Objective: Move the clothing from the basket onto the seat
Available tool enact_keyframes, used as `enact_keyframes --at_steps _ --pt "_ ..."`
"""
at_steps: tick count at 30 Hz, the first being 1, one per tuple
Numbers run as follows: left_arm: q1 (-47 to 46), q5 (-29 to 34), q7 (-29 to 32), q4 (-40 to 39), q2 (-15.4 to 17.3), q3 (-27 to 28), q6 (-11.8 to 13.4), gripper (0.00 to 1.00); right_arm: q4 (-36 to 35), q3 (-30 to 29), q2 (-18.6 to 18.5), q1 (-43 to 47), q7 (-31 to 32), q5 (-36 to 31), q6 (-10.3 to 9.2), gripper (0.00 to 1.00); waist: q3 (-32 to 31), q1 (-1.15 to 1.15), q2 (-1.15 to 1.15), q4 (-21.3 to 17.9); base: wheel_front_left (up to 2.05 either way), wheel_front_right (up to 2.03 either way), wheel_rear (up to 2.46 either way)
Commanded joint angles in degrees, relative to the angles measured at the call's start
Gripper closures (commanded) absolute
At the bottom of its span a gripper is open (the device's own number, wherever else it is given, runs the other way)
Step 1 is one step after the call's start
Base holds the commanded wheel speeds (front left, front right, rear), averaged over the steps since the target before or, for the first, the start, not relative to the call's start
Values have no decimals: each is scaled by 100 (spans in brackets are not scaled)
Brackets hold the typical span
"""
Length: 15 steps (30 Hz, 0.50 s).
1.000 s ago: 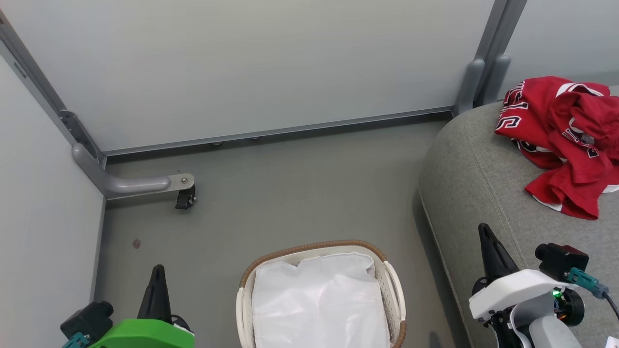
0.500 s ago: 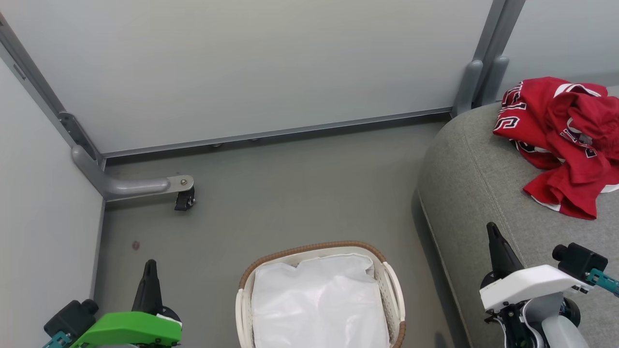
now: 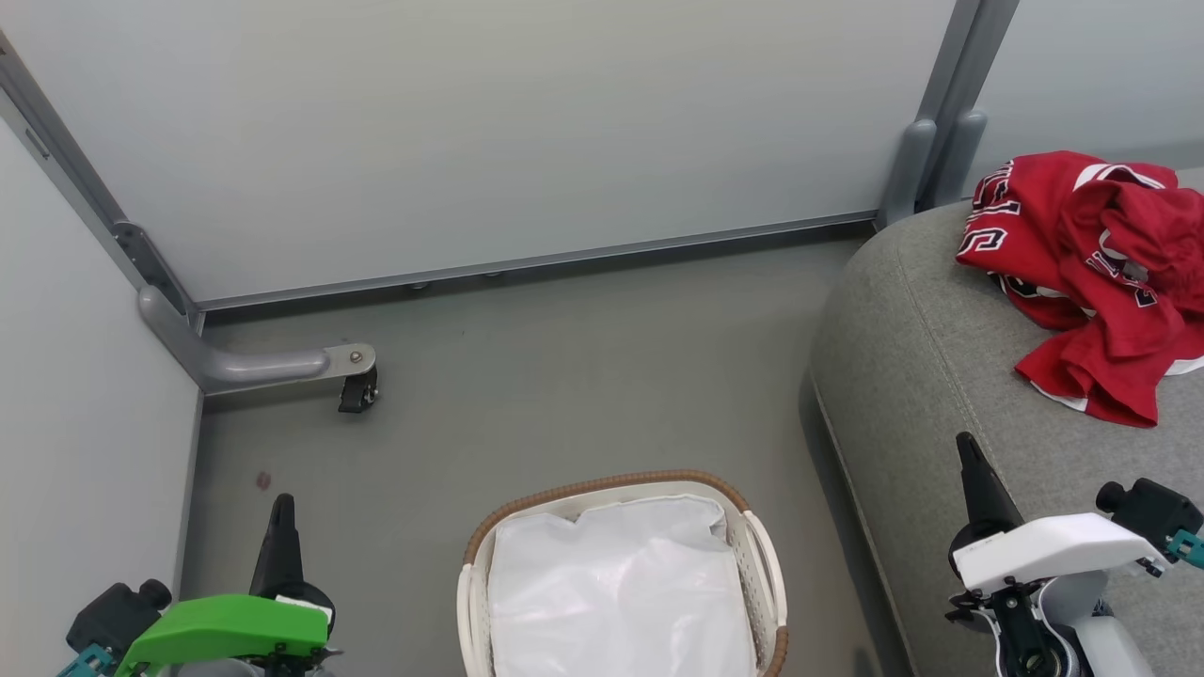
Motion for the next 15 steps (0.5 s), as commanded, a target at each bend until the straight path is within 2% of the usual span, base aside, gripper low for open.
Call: enact_keyframes --at_steps 1,15 --pt "-170 -157 51 -81 55 53 -7 100 -93 -36 -38 -17 47 203 -2 100 -3 0 0 -2 0 0 0" --pt "-235 -926 284 -156 61 161 -9 100 -161 -125 -46 5 282 1144 -2 100 -25 0 0 -19 0 0 0"
